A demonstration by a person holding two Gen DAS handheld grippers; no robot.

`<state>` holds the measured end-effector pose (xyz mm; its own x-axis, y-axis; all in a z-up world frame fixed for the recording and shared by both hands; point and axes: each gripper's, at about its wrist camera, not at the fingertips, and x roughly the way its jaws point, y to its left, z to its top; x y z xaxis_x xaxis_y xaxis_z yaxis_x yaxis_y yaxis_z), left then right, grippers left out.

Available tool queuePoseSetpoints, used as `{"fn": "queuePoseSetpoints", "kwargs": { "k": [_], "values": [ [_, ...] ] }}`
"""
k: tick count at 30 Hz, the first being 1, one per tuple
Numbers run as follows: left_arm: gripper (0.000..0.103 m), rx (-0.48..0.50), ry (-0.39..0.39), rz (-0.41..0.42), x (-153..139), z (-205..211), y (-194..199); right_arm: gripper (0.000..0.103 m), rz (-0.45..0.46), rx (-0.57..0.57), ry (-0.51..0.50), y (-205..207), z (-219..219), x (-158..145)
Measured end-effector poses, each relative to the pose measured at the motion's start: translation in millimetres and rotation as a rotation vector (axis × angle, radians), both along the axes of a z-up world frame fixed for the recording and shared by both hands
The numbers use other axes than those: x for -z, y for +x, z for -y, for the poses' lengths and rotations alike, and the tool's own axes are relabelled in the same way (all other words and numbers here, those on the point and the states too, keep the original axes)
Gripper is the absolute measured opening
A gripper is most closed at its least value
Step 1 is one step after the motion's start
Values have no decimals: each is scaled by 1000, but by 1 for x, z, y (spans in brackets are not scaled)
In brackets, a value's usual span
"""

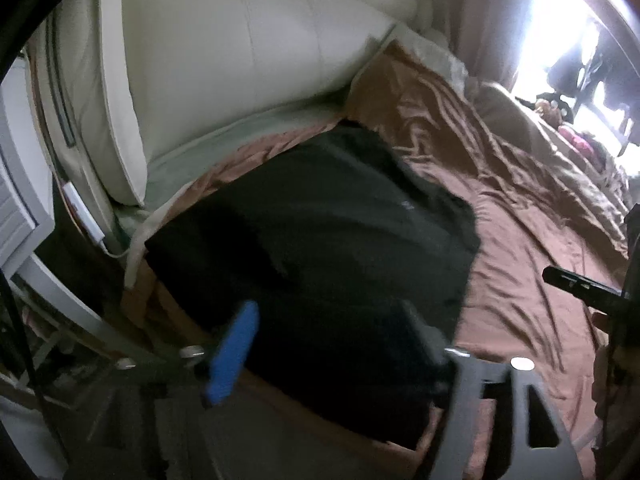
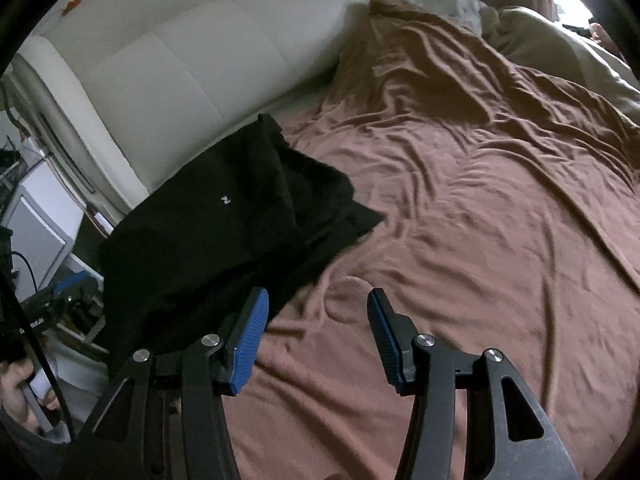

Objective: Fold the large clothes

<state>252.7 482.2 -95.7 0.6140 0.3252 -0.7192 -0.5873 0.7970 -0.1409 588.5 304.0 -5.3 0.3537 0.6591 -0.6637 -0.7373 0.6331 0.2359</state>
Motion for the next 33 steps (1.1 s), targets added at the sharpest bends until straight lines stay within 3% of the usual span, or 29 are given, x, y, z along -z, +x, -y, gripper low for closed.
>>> {"fn": "queuePoseSetpoints", "kwargs": {
  "k": [2, 4, 7, 10, 19, 33],
  "values": [
    [92, 0, 18, 24, -7, 15, -4, 89, 37, 20, 2, -8, 20, -11],
    [101, -13, 44, 44, -14, 30, -7, 90, 92, 53, -10, -19, 42, -22],
    [102, -13, 61, 85, -22, 52, -13, 91, 126, 78, 7, -35, 72, -33],
    [102, 12, 72, 94, -28, 78, -15, 103, 146, 106, 28, -50, 101, -40],
    [102, 123, 130, 135, -49, 158, -27, 103, 210, 205, 65, -102, 186, -48],
    [102, 240, 187, 222, -75, 255, -61, 103, 262, 312, 116, -181, 275, -52]
  ]
}}
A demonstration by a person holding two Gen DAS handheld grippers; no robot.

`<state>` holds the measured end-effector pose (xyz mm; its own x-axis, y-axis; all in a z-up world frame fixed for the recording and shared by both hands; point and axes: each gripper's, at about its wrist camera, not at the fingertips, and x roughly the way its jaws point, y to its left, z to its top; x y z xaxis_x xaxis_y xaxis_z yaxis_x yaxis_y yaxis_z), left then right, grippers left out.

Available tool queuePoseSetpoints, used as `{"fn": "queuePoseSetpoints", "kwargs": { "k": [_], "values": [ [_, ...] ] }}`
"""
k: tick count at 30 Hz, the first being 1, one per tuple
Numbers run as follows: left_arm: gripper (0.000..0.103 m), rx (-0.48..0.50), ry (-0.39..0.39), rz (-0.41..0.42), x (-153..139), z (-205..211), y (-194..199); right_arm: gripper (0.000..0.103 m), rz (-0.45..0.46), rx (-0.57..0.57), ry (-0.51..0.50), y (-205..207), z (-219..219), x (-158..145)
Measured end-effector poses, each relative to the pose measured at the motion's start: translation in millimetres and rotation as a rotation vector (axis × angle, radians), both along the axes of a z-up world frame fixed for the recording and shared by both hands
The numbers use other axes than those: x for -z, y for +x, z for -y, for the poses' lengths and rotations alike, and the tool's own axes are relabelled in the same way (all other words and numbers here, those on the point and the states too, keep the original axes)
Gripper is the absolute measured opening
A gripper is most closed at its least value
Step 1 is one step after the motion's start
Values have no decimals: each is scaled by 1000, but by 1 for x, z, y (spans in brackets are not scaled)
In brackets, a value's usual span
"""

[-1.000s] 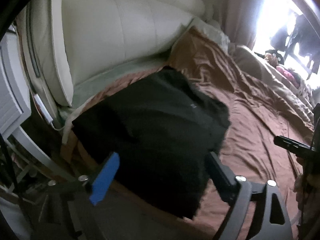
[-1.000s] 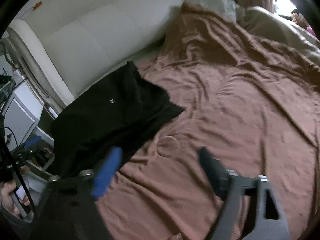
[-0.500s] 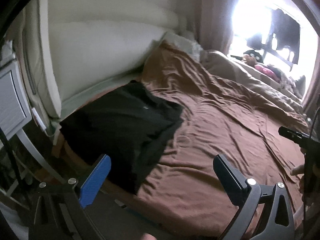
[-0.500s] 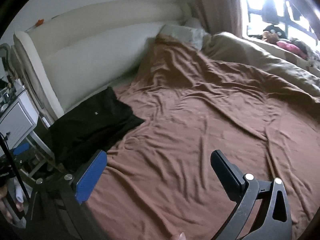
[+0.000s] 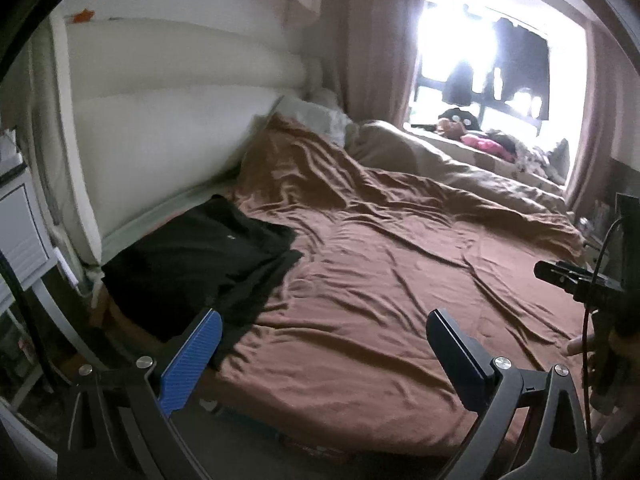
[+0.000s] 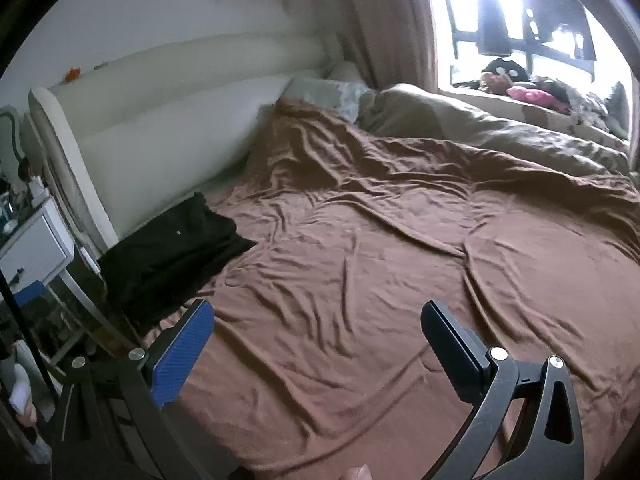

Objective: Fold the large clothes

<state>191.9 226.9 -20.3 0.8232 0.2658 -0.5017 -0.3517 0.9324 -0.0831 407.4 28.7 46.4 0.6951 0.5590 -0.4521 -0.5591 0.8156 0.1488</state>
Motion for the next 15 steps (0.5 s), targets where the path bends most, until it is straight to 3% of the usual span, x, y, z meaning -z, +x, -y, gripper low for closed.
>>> {"fn": "queuePoseSetpoints", "kwargs": {
  "k": [6, 15],
  "values": [
    [103, 67, 34, 22, -3, 36, -14, 103, 36, 58, 12, -38, 37, 3],
    [103, 146, 25, 87, -10, 73, -48, 103, 80, 135, 47, -102, 82, 12]
  ]
}}
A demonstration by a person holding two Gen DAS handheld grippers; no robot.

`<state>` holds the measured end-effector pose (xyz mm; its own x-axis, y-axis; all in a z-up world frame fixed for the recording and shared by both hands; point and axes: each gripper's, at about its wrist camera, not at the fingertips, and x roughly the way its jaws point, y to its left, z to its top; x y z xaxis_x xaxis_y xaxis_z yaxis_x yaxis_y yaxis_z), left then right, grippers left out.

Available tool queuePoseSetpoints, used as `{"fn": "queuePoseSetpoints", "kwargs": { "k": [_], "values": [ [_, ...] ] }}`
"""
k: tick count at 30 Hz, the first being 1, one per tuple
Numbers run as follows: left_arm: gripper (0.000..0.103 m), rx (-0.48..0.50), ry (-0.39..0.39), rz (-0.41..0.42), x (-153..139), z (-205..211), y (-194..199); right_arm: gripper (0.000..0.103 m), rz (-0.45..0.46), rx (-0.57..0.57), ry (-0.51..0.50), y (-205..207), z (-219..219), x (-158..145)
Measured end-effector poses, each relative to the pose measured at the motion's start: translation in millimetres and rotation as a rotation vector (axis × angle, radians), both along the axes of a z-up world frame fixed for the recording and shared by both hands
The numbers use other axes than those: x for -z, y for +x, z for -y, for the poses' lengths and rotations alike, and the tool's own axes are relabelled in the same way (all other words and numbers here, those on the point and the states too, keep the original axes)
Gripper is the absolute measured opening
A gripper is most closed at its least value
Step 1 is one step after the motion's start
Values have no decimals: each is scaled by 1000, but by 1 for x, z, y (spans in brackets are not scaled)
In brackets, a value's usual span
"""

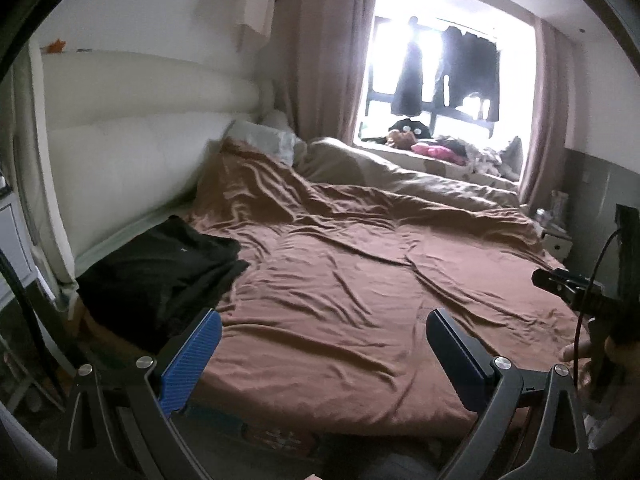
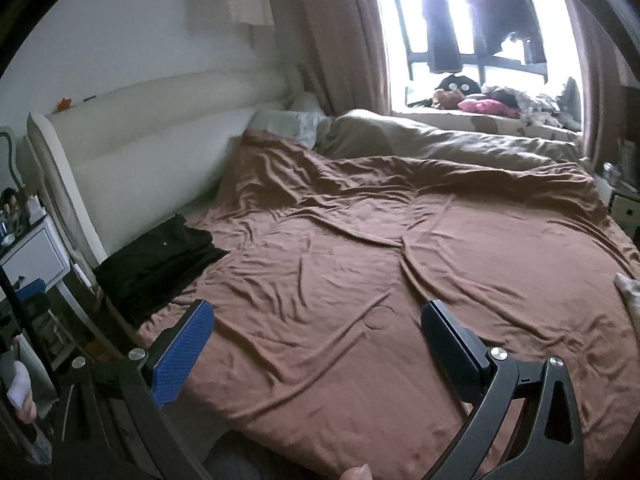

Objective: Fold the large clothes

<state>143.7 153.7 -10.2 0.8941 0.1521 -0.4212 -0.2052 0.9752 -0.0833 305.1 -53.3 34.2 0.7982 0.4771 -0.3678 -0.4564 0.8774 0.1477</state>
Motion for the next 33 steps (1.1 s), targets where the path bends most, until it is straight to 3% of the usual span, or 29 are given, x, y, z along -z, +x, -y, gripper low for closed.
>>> {"fn": "queuePoseSetpoints", "kwargs": {
  "k": [12, 19, 33],
  "values": [
    [103, 81, -26, 61, 9, 32, -60, 103, 4, 77, 40, -82, 38, 33],
    [103, 83, 18, 86, 10, 42, -89, 103, 29, 111, 68, -124, 45, 38],
    [102, 98, 25, 100, 11, 49, -109, 103, 46, 117, 67, -141, 39, 47]
  ]
}}
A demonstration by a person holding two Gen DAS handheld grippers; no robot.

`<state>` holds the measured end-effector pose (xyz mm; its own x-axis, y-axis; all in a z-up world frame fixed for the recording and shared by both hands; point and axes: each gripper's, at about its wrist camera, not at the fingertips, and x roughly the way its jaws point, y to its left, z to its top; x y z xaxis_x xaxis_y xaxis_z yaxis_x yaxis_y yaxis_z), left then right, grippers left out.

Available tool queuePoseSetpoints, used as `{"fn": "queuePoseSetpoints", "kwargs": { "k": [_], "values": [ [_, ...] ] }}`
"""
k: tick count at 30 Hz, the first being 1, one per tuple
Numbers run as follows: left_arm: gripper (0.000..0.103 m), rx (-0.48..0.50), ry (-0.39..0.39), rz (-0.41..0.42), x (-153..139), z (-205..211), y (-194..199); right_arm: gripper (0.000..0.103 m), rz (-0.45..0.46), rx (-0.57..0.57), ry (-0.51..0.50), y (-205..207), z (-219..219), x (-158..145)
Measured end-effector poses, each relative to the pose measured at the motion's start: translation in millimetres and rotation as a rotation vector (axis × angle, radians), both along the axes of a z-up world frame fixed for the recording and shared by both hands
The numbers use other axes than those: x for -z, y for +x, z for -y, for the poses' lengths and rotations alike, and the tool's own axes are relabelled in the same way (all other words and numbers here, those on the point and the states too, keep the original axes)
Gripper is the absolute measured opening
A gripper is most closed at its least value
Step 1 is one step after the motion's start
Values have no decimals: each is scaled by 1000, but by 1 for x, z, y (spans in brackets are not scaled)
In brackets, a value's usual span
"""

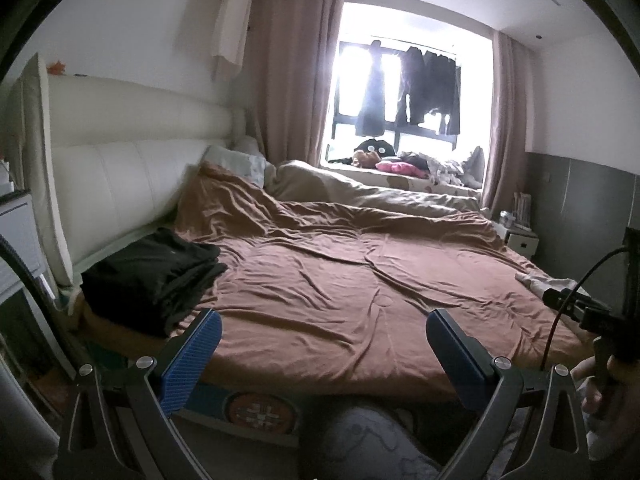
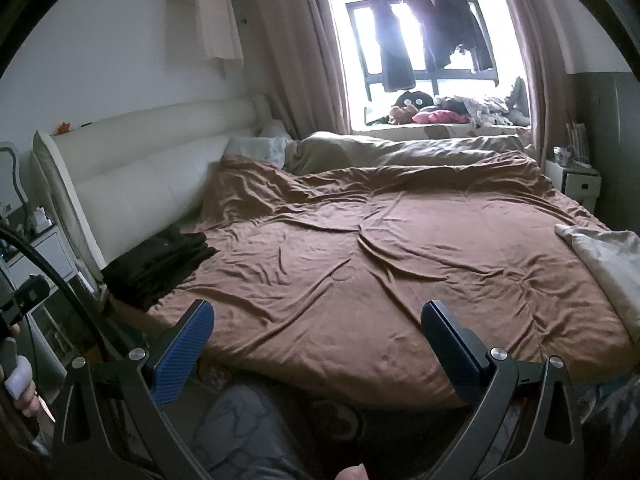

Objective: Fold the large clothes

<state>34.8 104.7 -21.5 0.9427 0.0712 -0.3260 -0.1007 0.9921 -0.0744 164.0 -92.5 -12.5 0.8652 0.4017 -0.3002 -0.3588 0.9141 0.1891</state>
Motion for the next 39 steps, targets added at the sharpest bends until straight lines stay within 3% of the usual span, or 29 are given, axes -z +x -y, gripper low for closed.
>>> {"fn": "queuePoseSetpoints", "kwargs": {
  "k": [6, 39],
  "values": [
    [103, -11, -39, 6, -4, -3, -5, 103, 5, -2, 6, -5, 2, 6],
    [102, -21, -20, -14, -9, -1, -9, 103, -8, 5, 21, -7, 6, 6]
  ]
}}
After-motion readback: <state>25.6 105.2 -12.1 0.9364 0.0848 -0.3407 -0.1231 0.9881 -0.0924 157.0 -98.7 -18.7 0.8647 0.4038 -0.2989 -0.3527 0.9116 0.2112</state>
